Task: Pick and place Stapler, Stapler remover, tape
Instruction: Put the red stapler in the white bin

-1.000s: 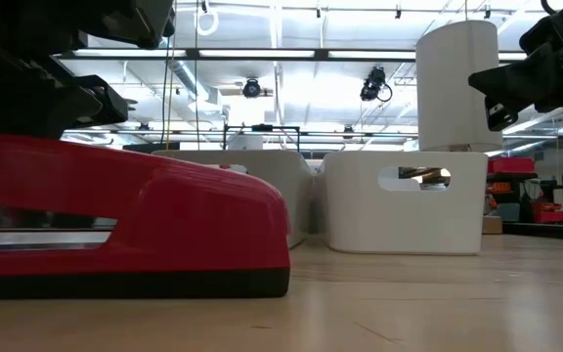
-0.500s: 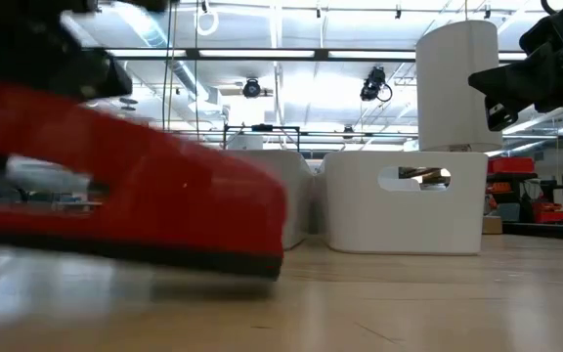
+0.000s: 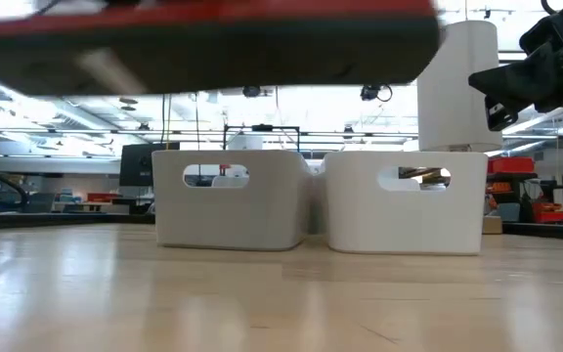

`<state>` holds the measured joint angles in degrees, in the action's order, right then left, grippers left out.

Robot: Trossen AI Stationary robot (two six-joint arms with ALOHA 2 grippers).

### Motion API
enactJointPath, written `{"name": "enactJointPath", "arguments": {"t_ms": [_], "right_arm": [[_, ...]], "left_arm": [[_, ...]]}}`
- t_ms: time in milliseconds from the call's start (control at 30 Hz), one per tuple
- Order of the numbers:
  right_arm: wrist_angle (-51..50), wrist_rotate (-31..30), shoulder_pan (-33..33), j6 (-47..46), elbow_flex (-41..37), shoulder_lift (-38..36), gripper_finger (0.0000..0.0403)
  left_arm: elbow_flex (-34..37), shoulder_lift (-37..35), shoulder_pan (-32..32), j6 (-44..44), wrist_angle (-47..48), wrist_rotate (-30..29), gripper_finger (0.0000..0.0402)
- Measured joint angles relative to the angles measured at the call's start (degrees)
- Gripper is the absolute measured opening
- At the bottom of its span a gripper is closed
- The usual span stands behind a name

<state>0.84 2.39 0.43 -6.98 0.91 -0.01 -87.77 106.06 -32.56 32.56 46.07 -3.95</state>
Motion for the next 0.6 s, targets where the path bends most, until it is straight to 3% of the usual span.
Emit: {"name": "enactJointPath", "arguments": {"t_ms": [467, 600], "right_arm": [[0.00, 0.00, -0.01, 0.00, 0.00, 0.00, 0.0004], [-0.02, 0.00, 0.00, 0.00, 0.02, 0.00, 0.0004]], "left_arm": [[-7.07, -0.07, 8.48, -8.19, -0.29, -1.35, 0.0148], [-7.10, -0.07, 11.67, -8.23, -2.79, 1.04, 0.0150]]}}
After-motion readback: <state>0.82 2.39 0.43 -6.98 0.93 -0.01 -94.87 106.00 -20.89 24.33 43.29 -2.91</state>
